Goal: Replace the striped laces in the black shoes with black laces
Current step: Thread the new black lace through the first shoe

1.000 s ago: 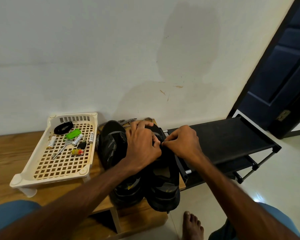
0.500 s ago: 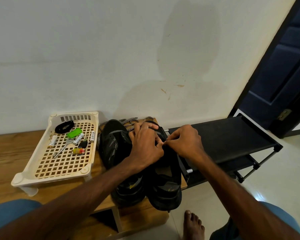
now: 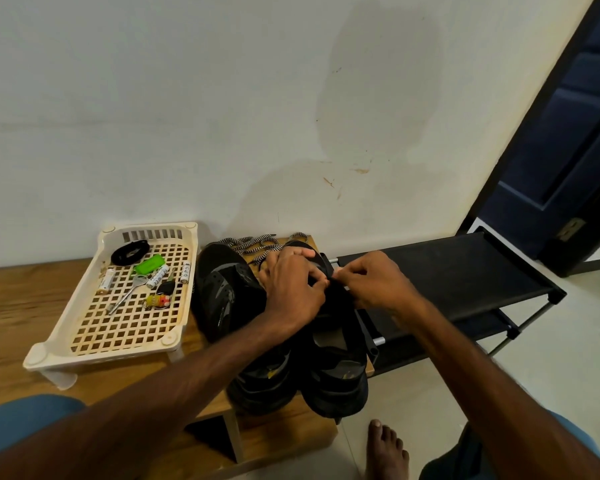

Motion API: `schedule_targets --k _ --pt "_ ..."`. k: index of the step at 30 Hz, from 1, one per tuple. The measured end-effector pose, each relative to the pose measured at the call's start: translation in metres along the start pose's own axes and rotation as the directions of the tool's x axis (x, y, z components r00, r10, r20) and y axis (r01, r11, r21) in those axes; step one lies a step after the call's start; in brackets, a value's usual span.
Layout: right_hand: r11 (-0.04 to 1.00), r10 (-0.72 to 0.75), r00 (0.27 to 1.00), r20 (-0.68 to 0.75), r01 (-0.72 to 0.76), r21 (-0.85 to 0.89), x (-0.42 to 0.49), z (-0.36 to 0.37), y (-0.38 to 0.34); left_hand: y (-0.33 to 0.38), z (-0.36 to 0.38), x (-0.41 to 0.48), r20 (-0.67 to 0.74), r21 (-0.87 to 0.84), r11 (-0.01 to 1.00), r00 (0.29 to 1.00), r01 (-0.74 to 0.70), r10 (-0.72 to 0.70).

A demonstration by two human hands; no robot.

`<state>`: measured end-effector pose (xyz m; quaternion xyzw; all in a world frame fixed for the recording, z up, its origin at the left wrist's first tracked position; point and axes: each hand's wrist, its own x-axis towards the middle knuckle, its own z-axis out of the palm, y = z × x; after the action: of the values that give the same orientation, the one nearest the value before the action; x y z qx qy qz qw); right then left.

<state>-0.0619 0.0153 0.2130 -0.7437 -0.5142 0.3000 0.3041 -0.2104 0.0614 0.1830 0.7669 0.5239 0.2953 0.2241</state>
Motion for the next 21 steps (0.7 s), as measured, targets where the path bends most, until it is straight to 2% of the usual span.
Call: schedule_targets --k 2,5,9,15,17,19,21 --pt "0.998 0.024 0.999 0.028 -0.025 0.054 0.001 -0.002 0.001 0.0 -0.002 0.001 0.036 -0.021 1.0 0.999 0.013 -0.012" --pt "1.0 0.004 0.999 0.048 -0.004 0.013 0.002 -0.004 0.001 -0.001 -0.004 0.001 0.073 -0.019 1.0 0.997 0.01 -0.009" --pt "1.0 0.004 0.998 0.066 -0.005 0.021 0.005 -0.008 0.001 -0.001 -0.006 0.0 0.024 0.029 0.999 1.0 -0.02 0.019" --pt "0.998 -0.023 0.999 0.043 0.026 -0.061 0.007 -0.004 0.002 -0.002 -0.007 -0.001 -0.075 0.219 0.971 0.991 -0.094 0.113" --pt "0.998 -0.012 0.999 0.033 0.014 -0.056 0.006 -0.004 0.0 -0.002 -0.011 0.003 -0.014 0.248 0.951 0.98 -0.187 0.196" --pt "1.0 0.016 1.0 0.027 -0.016 -0.007 0.005 -0.005 0.0 -0.002 -0.014 0.008 0.138 0.234 0.92 0.948 -0.314 0.288" --pt "0.998 0.041 0.999 0.024 -0.042 0.038 0.003 -0.006 -0.001 -0.001 -0.017 0.011 0.232 0.241 0.886 0.91 -0.397 0.345"
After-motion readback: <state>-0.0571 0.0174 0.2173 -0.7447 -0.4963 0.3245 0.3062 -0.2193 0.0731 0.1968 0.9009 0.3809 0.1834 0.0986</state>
